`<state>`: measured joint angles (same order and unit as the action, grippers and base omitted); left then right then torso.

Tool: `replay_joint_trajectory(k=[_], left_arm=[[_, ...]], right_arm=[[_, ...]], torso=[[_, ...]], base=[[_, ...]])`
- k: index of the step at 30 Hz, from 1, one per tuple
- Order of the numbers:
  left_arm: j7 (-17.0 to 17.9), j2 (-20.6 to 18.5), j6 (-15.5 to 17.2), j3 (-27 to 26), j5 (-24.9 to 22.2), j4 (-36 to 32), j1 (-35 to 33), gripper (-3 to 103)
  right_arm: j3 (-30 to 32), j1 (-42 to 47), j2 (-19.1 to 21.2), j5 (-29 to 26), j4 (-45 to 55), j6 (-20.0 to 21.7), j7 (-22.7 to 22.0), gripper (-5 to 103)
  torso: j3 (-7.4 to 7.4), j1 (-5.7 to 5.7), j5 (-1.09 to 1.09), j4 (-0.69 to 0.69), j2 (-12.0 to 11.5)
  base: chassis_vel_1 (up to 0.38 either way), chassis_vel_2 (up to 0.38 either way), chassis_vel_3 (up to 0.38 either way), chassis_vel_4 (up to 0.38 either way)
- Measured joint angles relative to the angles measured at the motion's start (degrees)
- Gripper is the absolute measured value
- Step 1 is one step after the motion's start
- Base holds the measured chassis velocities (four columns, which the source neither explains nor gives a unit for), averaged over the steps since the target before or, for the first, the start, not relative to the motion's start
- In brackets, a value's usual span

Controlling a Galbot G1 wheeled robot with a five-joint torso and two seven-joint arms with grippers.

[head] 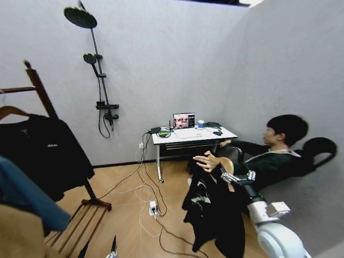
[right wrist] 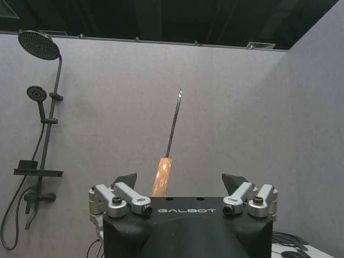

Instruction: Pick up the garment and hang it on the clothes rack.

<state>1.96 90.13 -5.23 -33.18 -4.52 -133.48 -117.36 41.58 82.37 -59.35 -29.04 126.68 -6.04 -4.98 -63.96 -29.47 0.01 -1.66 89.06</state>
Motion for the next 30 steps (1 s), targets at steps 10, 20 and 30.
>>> replay_joint_trajectory(k=[10,20,30], left_arm=[[0.01,0.00,0.00,0.00,0.00,0.00,-0.01,100],[0.01,0.00,0.00,0.00,0.00,0.00,0.00,100],[0.01,0.00,0.00,0.00,0.00,0.00,-0.01,100]], right_arm=[[0.71,2.21,-1.18,1.79,-0.11,-2.00,1.30,57],[0.87,1.91,-1.83,4.22,-0.29,-5.02,2.21,19],[-0.29,3.68,-3.35,8.26,2.88,-8.17,4.67,36]], torso=[[0.04,0.15,0.00,-0.02,0.07],[0.01,0.04,-0.01,0.00,0.03],[0.02,0.06,-0.02,-0.01,0.03]], base=[[0.029,-0.025,-0.036,0.026],[-0.008,0.000,0.008,-0.004],[0.000,0.000,0.000,0.000]])
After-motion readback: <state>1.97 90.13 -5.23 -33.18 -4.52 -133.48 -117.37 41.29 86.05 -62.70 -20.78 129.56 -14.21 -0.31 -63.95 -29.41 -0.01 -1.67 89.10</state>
